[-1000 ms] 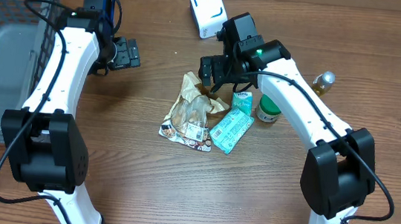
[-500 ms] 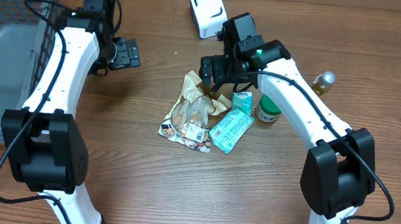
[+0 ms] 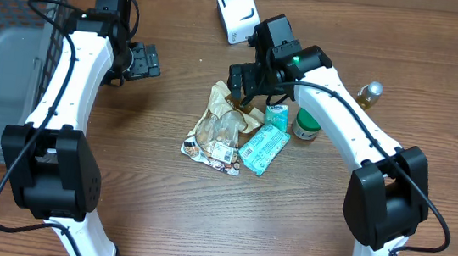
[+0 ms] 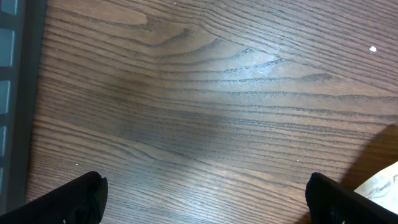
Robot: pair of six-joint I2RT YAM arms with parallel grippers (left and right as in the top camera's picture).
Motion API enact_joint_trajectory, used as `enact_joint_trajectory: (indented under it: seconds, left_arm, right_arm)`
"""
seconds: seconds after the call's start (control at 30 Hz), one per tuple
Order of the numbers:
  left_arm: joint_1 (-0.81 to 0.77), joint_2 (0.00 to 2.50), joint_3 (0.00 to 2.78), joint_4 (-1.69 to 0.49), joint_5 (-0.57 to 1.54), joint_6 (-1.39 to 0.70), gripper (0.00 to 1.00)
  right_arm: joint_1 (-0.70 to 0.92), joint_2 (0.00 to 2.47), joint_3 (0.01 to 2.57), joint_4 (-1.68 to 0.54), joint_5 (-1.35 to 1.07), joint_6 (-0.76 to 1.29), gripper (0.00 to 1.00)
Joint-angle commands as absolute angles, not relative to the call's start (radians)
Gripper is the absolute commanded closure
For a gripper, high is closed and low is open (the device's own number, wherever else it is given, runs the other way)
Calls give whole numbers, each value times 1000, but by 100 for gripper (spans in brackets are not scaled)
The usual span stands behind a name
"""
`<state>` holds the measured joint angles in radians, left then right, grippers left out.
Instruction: Scan the item barcode
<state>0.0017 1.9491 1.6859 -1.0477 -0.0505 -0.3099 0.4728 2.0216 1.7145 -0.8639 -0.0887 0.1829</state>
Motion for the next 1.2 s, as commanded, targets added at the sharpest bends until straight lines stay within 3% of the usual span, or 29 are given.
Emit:
enact_joint_trajectory:
  seconds: [0.0,0.17,0.6,0.77,1.17]
  left_arm:
    - [-1,1959,1702,-1047,-62,-302,0]
    - [-1,1959,1702,-980,-198,-303,0]
    - [0,1959,1702,-966,-228,-293,0]
    - [0,1959,1685,-1073,-185,-293,0]
    - [-1,1959,1468,-1000,-96,-292,0]
  right_arm:
    - [476,2006,1713,-858,-79,183,0]
    - [476,2006,1713,-858,-79,183,0]
    - [476,2006,1713,-858,-79,183,0]
    - [476,2006,1713,-858,-79,183,0]
    - [476,2006,1713,-858,-79,183,0]
